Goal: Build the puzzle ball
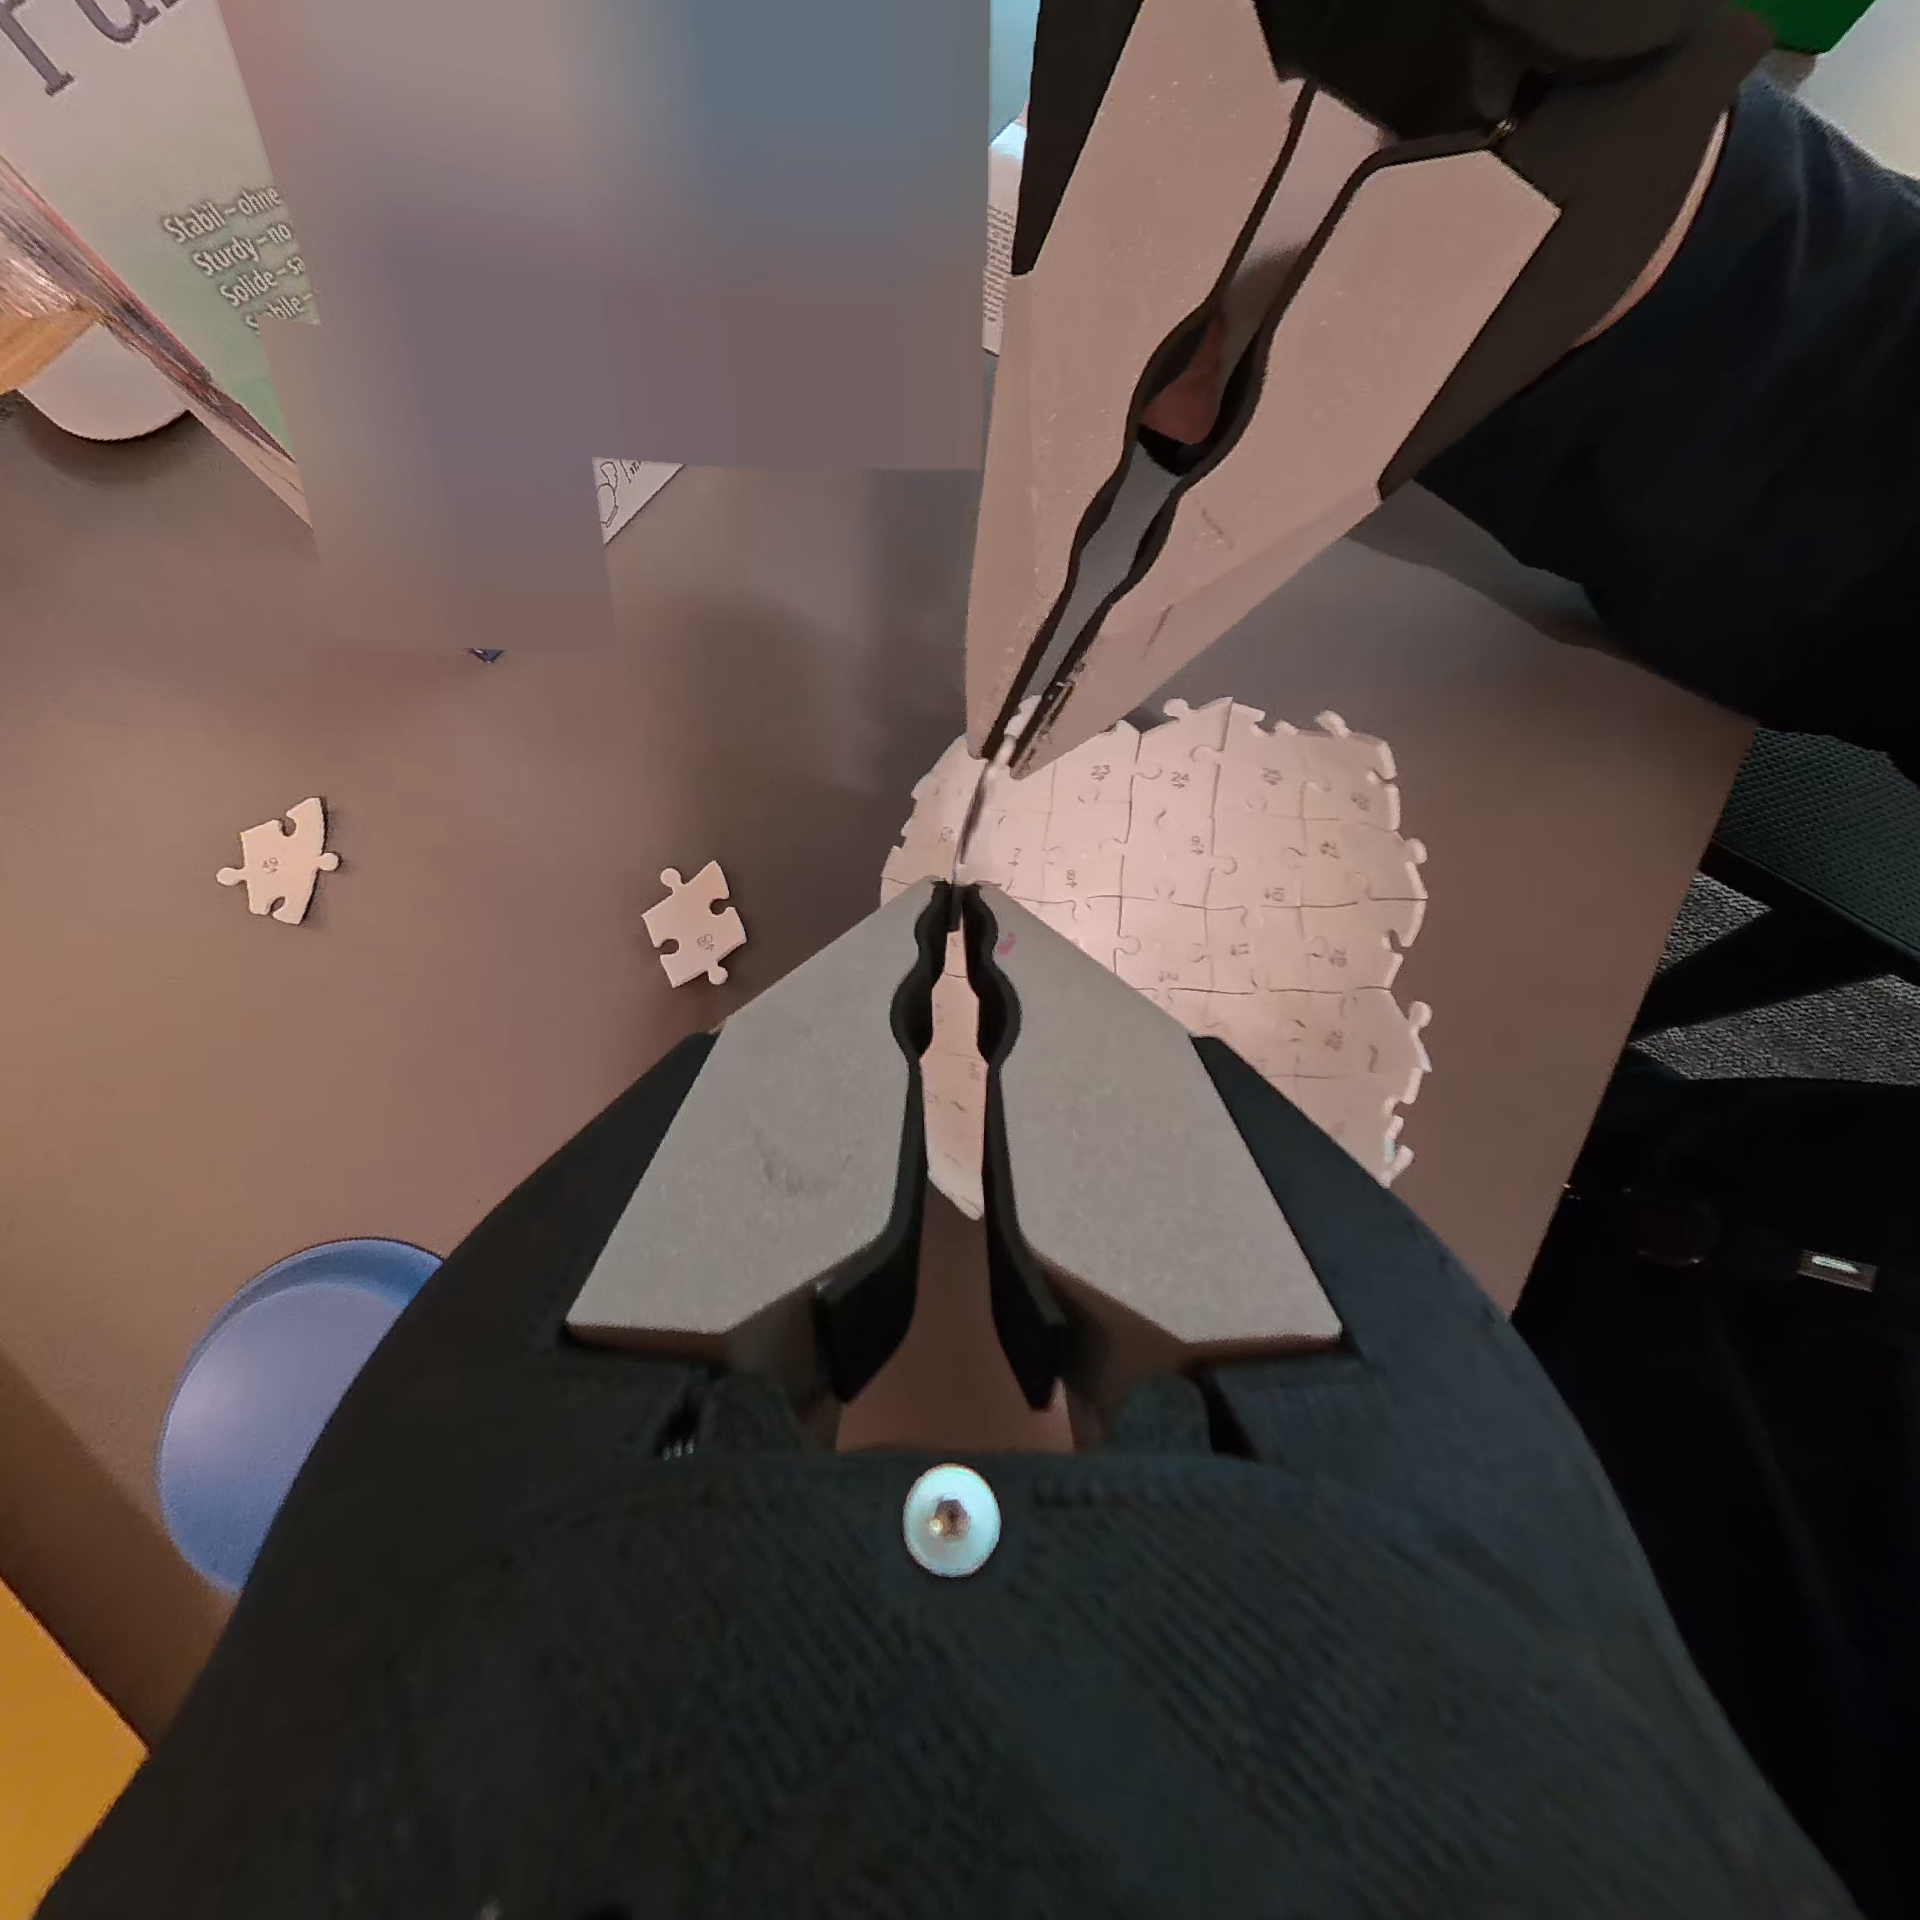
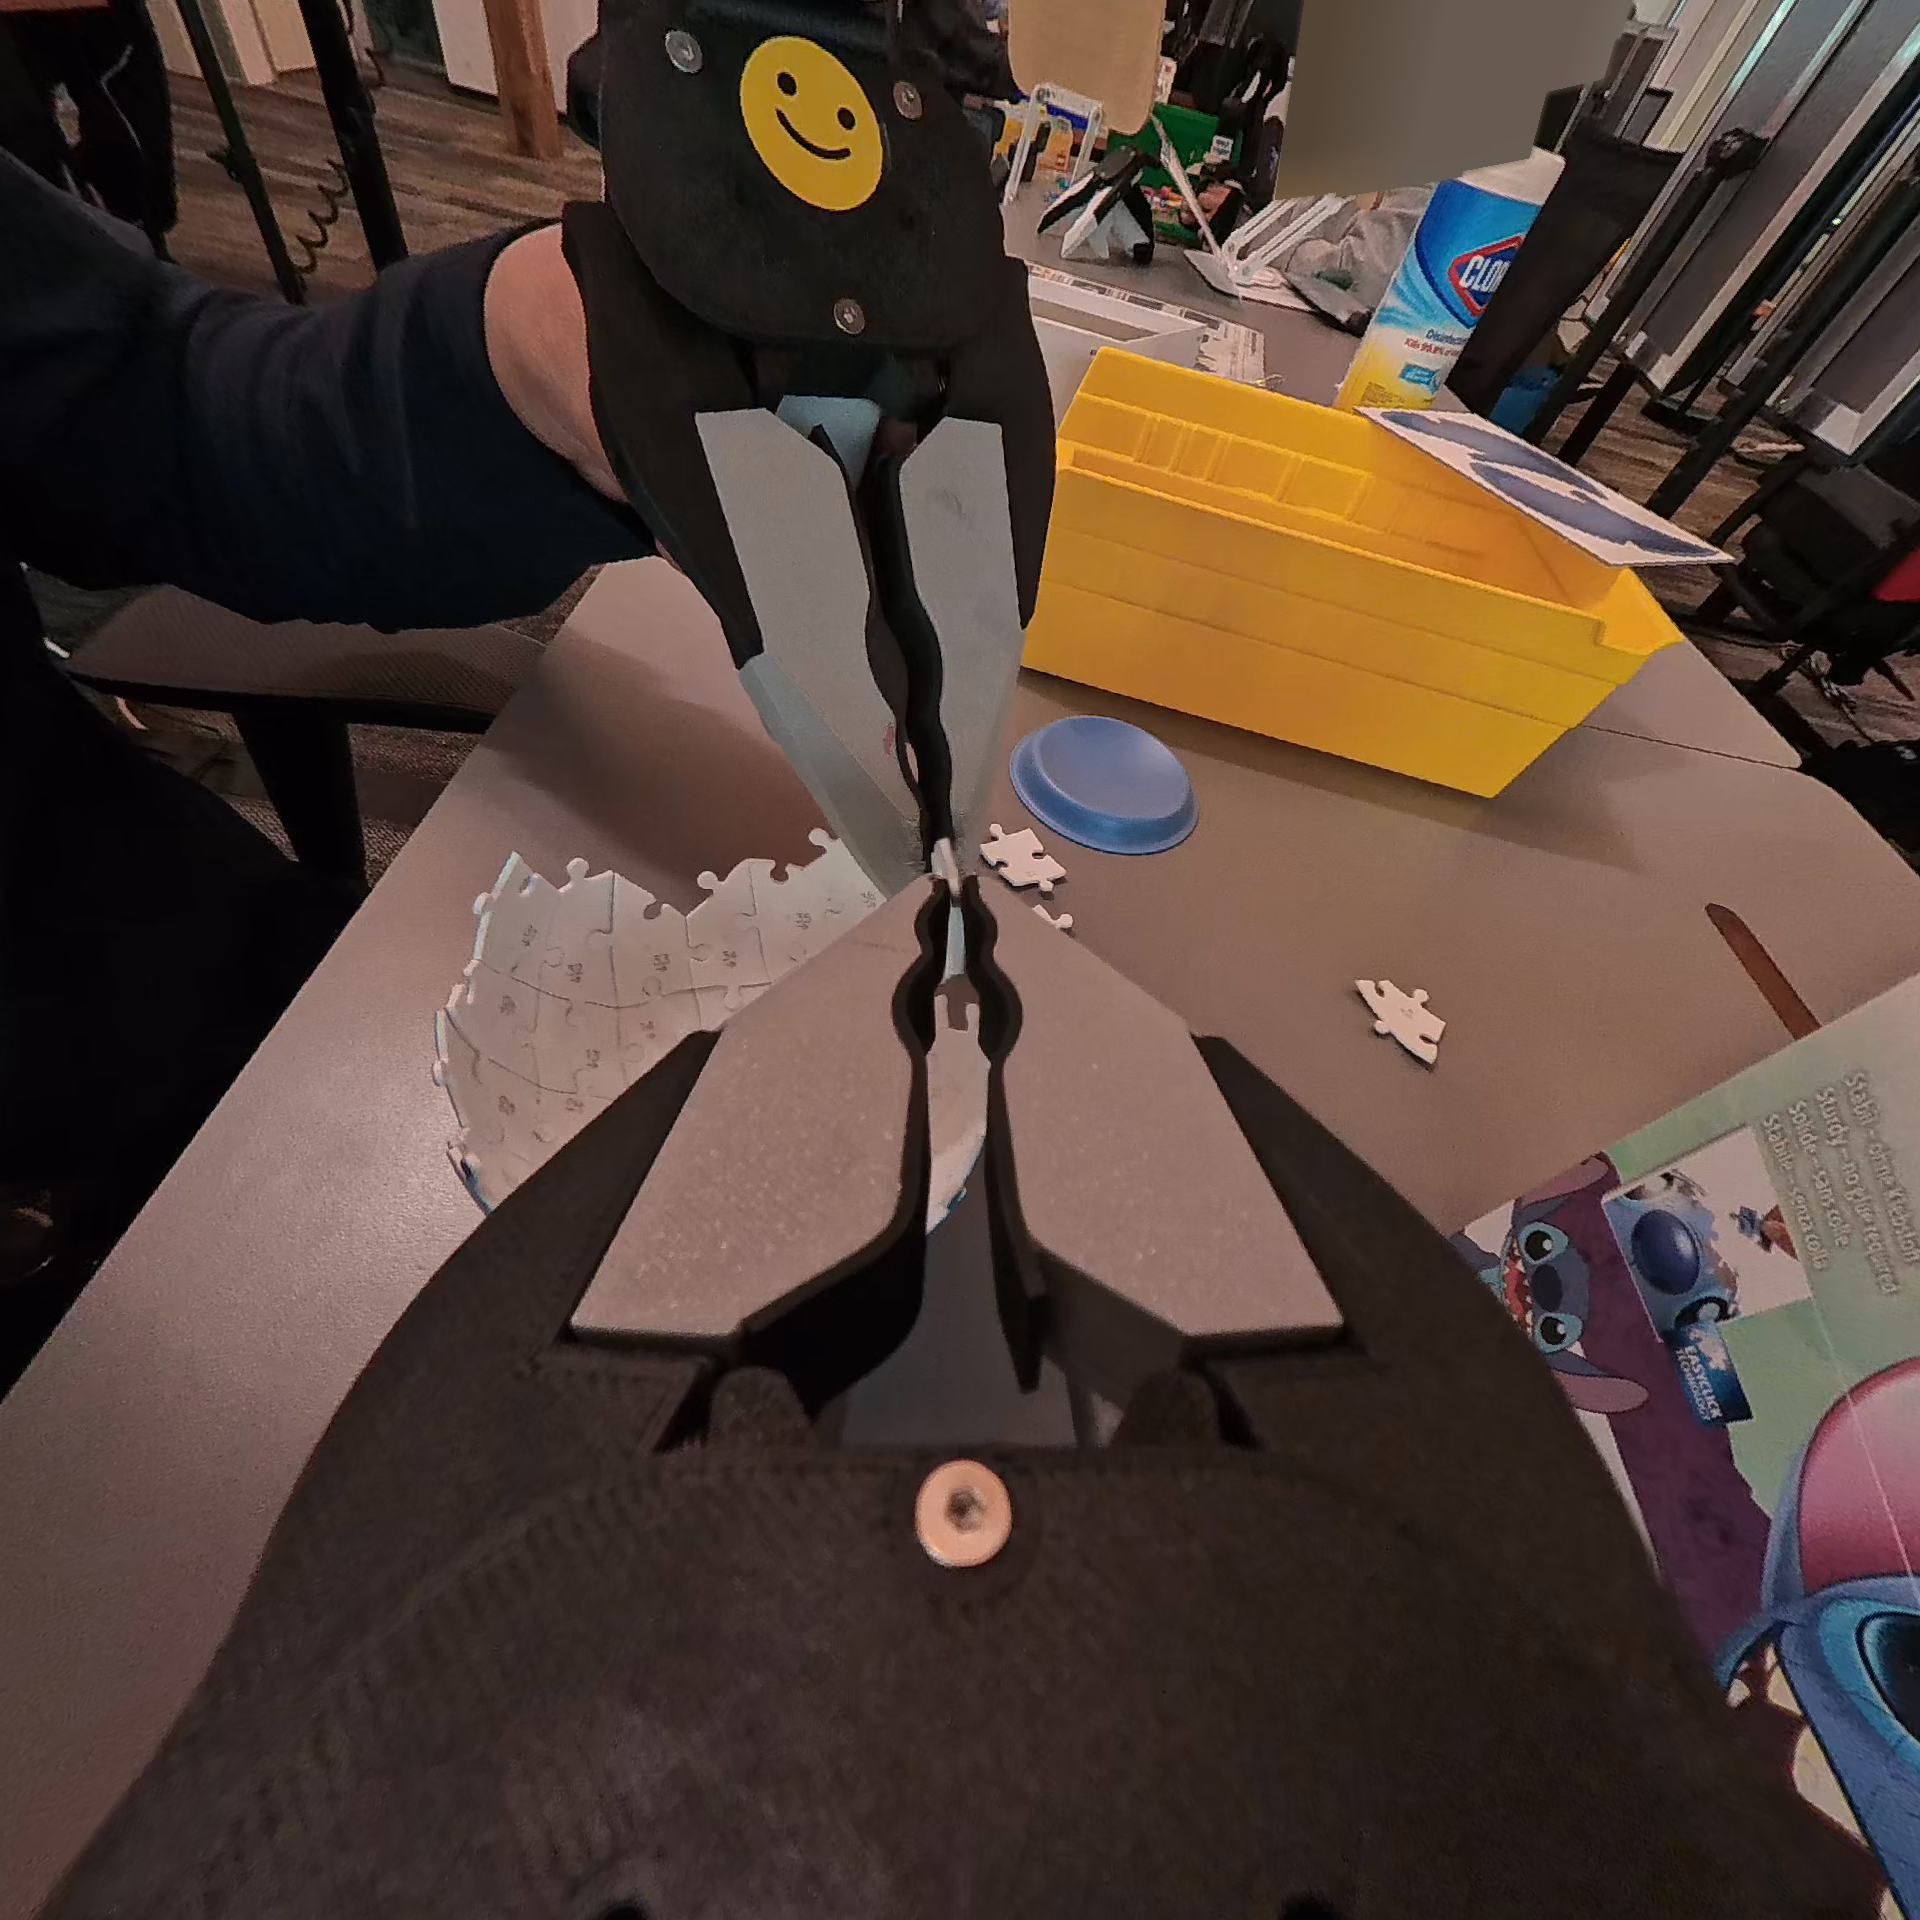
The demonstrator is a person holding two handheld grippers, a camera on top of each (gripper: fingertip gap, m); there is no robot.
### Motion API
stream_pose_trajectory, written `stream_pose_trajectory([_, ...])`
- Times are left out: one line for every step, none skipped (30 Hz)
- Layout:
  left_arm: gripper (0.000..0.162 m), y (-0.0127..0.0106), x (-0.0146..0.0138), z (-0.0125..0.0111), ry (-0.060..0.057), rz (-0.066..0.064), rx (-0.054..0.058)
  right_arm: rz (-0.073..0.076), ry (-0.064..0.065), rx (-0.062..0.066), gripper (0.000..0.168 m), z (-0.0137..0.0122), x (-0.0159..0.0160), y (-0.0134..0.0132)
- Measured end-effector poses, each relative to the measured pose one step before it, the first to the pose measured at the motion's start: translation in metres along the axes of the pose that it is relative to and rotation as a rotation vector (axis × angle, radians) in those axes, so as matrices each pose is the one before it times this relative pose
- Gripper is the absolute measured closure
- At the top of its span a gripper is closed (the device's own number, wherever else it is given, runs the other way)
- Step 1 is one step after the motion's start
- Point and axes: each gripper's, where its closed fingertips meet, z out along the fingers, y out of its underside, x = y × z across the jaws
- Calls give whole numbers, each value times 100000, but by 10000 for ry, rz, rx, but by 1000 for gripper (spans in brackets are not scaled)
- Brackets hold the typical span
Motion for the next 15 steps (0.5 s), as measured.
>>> stream_pose_trajectory([162,-4,54,-7,11,40,-2,36,-37,6,168,-24,-36,-2])
stream_pose_trajectory([162,0,46,-7,1,45,-7,60,-43,2,168,-30,-24,0])
stream_pose_trajectory([162,-22,20,-4,-18,38,-2,74,-33,0,168,-42,-3,9])
stream_pose_trajectory([162,-14,7,9,-13,22,-11,59,-14,-26,168,-21,12,39])
stream_pose_trajectory([162,36,37,20,15,8,-38,27,30,-88,168,-18,43,112])
stream_pose_trajectory([161,95,139,53,96,-15,-70,-5,97,-135,168,6,127,162])
stream_pose_trajectory([160,56,-53,18,-21,-33,-47,-27,95,-74,168,16,111,62])
stream_pose_trajectory([157,-29,-175,-52,-117,18,35,-28,63,18,168,-4,58,-82])
stream_pose_trajectory([153,-82,-55,-123,-43,14,89,-27,51,16,168,-38,60,-53])
stream_pose_trajectory([151,-113,3,-183,11,-30,114,-8,64,-10,168,-53,106,10])
stream_pose_trajectory([149,-157,25,-260,37,-47,135,7,68,-13,168,-59,136,44])
stream_pose_trajectory([147,-147,-19,-314,14,-46,144,17,34,-13,168,-31,96,48])
stream_pose_trajectory([145,-96,-104,-354,-24,-46,117,8,3,-37,168,27,25,91])
stream_pose_trajectory([143,-20,-180,-354,-66,-54,79,-35,4,-75,168,81,-14,134])
stream_pose_trajectory([141,71,-230,-349,-74,-68,39,-90,22,-99,168,130,-32,159])
